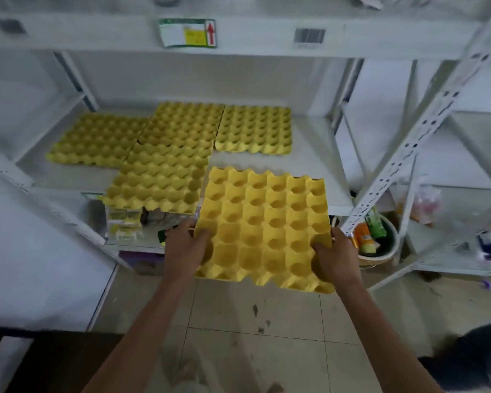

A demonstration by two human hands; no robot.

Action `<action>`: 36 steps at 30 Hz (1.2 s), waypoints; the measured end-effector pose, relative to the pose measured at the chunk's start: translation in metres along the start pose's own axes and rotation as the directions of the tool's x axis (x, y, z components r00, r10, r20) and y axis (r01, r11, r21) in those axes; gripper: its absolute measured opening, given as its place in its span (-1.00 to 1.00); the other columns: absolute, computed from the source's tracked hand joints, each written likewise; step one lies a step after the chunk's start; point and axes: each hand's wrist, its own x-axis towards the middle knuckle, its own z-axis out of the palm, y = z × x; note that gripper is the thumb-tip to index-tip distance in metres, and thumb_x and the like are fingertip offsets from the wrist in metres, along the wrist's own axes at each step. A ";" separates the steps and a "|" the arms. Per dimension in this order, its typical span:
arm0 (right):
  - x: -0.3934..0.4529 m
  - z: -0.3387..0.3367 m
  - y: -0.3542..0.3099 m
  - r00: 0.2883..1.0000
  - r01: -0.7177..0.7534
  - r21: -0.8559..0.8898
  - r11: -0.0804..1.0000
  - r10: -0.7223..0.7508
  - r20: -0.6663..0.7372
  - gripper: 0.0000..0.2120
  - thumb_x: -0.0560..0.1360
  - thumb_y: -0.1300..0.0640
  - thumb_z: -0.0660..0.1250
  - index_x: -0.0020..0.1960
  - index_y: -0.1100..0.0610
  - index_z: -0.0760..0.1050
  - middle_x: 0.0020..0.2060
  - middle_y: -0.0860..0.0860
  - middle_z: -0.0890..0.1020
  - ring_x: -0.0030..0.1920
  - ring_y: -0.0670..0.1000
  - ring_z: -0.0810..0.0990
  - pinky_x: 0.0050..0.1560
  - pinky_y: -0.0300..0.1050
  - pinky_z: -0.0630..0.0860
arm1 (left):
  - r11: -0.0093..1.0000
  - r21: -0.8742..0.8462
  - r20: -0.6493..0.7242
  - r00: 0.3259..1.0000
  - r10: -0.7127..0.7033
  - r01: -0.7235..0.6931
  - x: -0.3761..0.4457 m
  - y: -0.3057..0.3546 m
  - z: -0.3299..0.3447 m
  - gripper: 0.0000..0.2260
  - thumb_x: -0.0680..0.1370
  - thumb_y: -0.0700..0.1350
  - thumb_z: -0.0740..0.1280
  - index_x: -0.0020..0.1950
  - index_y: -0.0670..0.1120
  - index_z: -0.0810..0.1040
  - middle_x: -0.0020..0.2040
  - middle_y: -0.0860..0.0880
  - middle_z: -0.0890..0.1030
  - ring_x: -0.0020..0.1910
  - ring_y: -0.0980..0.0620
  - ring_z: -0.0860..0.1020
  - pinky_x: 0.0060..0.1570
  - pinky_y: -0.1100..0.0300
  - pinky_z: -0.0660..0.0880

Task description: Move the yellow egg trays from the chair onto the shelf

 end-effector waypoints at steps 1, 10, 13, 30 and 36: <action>0.007 -0.004 0.003 1.000 -0.004 0.003 1.000 0.004 -0.006 -0.69 0.50 0.09 0.36 0.22 0.11 0.48 -0.04 0.08 0.59 0.03 0.21 0.56 0.00 0.12 0.52 | 1.000 0.018 -0.001 1.000 -0.006 0.006 0.002 0.006 0.008 -0.76 0.56 -0.02 0.37 0.18 -0.05 0.65 -0.02 -0.01 0.65 -0.02 -0.08 0.62 -0.15 0.08 0.43; 0.099 0.029 -0.018 0.999 0.005 -0.014 1.000 -0.006 -0.037 -0.84 0.53 0.09 0.30 -0.12 0.18 0.54 -0.22 0.11 0.62 -0.17 0.16 0.56 -0.20 -0.01 0.49 | 0.981 0.196 -0.006 1.000 -0.016 0.017 0.079 0.022 0.029 -0.70 0.61 -0.07 0.31 0.30 -0.06 0.66 0.15 -0.04 0.71 0.10 -0.09 0.66 0.04 0.00 0.60; 0.136 0.053 -0.031 0.999 0.004 -0.033 0.999 -0.005 -0.039 -0.82 0.54 0.08 0.29 -0.12 0.17 0.57 -0.24 0.09 0.62 -0.17 0.15 0.58 -0.16 0.00 0.52 | 0.984 0.177 0.015 1.000 0.006 -0.009 0.123 0.017 0.033 -0.72 0.62 -0.06 0.32 0.30 -0.05 0.65 0.16 0.00 0.71 0.07 -0.03 0.66 0.05 0.06 0.60; 0.206 0.128 -0.054 0.992 -0.082 -0.086 0.993 0.072 -0.108 -0.90 0.52 0.08 0.33 -0.07 0.11 0.50 -0.27 0.05 0.59 -0.23 0.13 0.57 -0.24 -0.07 0.46 | 0.757 0.561 0.171 0.942 0.289 -0.334 0.271 -0.051 0.013 -0.60 0.57 0.09 0.35 0.40 0.04 0.55 0.53 -0.06 0.38 0.44 -0.21 0.42 0.27 -0.16 0.51; 0.208 0.128 -0.049 0.994 0.007 -0.185 0.983 -0.027 -0.108 -0.88 0.54 0.09 0.32 -0.10 0.12 0.43 -0.33 0.00 0.54 -0.32 0.07 0.54 -0.36 -0.16 0.37 | 0.748 0.560 0.128 0.929 0.348 -0.357 0.270 -0.062 0.019 -0.53 0.51 0.16 0.27 0.39 0.07 0.54 0.55 -0.04 0.35 0.35 -0.21 0.45 0.16 -0.13 0.56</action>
